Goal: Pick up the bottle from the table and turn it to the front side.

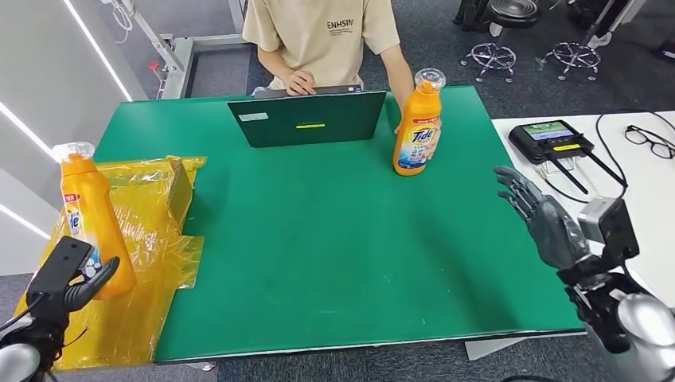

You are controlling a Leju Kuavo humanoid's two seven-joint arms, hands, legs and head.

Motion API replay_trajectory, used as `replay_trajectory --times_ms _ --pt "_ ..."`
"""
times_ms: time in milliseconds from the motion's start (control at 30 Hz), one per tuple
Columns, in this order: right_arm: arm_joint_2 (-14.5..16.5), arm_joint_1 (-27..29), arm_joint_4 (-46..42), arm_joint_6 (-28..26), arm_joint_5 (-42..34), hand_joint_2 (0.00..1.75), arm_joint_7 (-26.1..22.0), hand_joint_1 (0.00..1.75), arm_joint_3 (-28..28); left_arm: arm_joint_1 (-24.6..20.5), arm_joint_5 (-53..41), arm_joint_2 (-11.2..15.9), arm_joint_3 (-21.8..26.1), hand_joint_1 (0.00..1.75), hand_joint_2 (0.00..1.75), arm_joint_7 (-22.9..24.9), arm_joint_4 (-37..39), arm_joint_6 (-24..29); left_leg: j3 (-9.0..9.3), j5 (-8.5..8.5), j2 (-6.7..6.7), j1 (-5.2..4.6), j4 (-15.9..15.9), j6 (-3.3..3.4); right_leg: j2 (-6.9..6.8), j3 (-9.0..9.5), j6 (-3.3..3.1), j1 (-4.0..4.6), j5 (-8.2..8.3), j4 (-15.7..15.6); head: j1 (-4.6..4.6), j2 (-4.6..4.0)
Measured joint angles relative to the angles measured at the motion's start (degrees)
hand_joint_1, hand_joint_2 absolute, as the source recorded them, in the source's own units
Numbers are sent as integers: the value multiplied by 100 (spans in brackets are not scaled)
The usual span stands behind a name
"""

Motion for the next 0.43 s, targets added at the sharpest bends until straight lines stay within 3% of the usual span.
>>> replay_trajectory --times_ms 100,333,400,433 --pt "18 356 -202 -137 76 0 15 0 -162 -3 -123 66 0 0 0 58 109 -210 1 1 -2 1 -1 0 -5 0 0 0 0 1 1 0" --pt "27 517 -349 -279 196 0 101 0 -218 -131 -160 111 -91 0 0 10 411 -218 9 4 16 0 0 1 11 4 -2 -2 10 2 0 0" --pt "27 491 -349 -334 245 87 124 0 -216 -127 -136 111 -107 0 0 -2 418 -166 8 4 14 0 1 1 10 5 -1 -3 10 2 -1 0" --pt "27 484 -349 -351 258 116 127 0 -216 -125 -130 111 -111 0 0 -3 418 -155 8 4 13 0 1 1 10 6 -1 -4 10 1 -1 0"
